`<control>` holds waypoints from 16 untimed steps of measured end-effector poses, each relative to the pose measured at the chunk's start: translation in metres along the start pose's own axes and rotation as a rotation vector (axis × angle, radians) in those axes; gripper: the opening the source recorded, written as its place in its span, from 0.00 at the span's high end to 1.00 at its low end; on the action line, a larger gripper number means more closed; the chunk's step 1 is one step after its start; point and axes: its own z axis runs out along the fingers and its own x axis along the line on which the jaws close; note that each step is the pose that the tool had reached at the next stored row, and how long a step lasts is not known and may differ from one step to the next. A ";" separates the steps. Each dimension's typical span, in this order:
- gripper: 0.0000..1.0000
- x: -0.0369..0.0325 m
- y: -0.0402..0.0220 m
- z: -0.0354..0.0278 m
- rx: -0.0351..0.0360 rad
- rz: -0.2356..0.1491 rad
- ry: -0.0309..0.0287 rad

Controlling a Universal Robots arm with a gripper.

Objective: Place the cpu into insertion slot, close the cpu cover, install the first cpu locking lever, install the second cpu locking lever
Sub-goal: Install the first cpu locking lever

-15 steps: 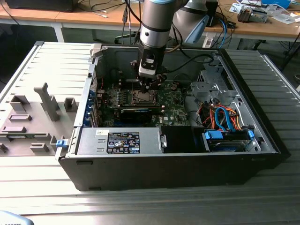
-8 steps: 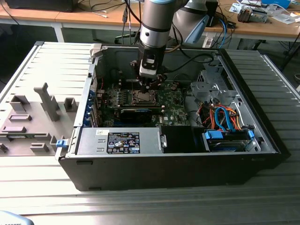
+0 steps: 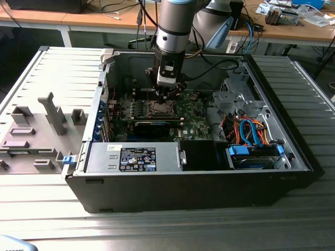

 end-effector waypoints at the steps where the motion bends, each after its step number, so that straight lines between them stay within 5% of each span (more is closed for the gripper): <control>1: 0.89 0.0000 0.0000 0.0000 0.0002 -0.004 -0.0003; 16: 0.89 0.0000 0.0000 0.0000 0.0030 -0.062 -0.0046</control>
